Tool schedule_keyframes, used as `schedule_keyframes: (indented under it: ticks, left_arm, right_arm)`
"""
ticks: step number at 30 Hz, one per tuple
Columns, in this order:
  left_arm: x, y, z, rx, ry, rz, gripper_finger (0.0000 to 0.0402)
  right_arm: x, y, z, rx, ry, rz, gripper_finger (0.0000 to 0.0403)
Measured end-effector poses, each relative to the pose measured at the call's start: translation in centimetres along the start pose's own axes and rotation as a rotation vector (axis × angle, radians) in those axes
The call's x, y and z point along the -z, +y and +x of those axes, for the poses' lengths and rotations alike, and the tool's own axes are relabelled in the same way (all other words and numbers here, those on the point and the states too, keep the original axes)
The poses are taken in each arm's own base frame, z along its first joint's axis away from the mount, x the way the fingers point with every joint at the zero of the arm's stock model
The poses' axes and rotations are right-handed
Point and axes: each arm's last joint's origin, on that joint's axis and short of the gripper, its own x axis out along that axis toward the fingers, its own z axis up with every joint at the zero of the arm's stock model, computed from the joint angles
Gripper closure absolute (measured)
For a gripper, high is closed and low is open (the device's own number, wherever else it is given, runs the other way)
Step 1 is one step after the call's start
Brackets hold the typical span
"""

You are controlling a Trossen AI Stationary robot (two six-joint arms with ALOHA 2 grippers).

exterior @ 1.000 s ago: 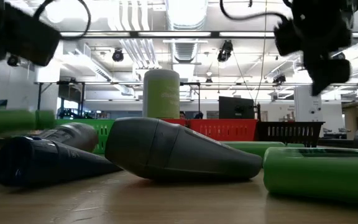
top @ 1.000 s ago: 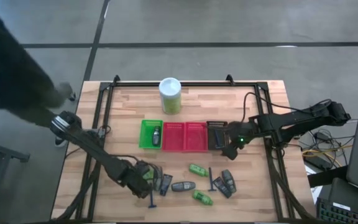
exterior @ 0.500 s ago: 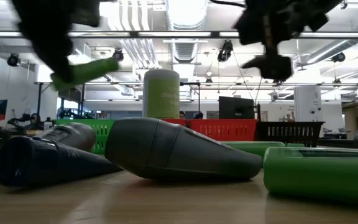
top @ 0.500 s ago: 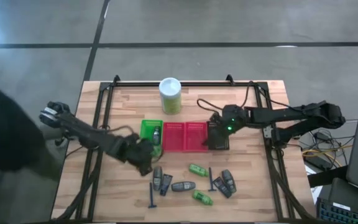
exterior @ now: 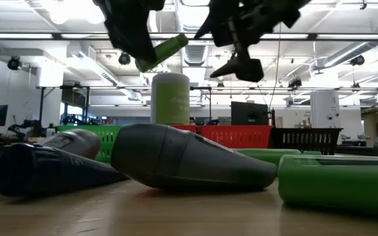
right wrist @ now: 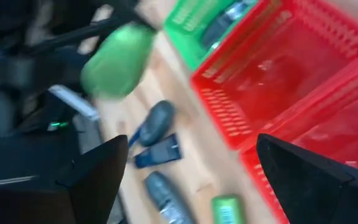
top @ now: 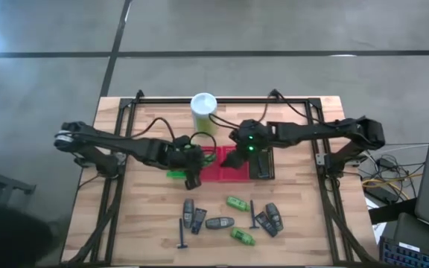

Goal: Pick & Place Travel size toiletries
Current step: Put the green shampoo in the right red bin

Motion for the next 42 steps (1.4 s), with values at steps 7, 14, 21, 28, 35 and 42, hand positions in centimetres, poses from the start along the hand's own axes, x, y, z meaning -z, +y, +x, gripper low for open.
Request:
schedule_keyframes:
  ticks: [7,14,21,28,35,42]
  left_arm:
    - [0.4,-0.4,1.8,-0.02,0.055,0.019,0.0218]
    - [-0.1,-0.8,2.4,-0.012,-0.001,0.002,0.0218]
    - [-0.2,-0.6,2.3,-0.032,-0.009,0.002,0.0218]
    - [-0.4,-0.6,2.3,-0.048,-0.032,-0.005,0.0218]
    - [-0.5,-0.7,2.4,-0.044,-0.044,-0.012,0.0218]
    - [-0.6,-0.7,2.4,-0.039,-0.057,-0.017,0.0218]
  right_arm:
    - [-1.6,1.4,0.7,0.026,0.025,-0.063,0.0065]
    - [-2.2,1.6,1.9,0.021,0.042,-0.057,0.0059]
    - [-2.5,2.1,1.5,-0.004,0.021,-0.067,0.0063]
    - [-2.5,2.2,1.5,-0.014,0.031,-0.061,0.012]
    - [-2.6,2.4,1.5,-0.029,0.006,-0.044,0.0158]
    - [-2.6,2.4,1.5,-0.03,0.003,-0.024,0.0176]
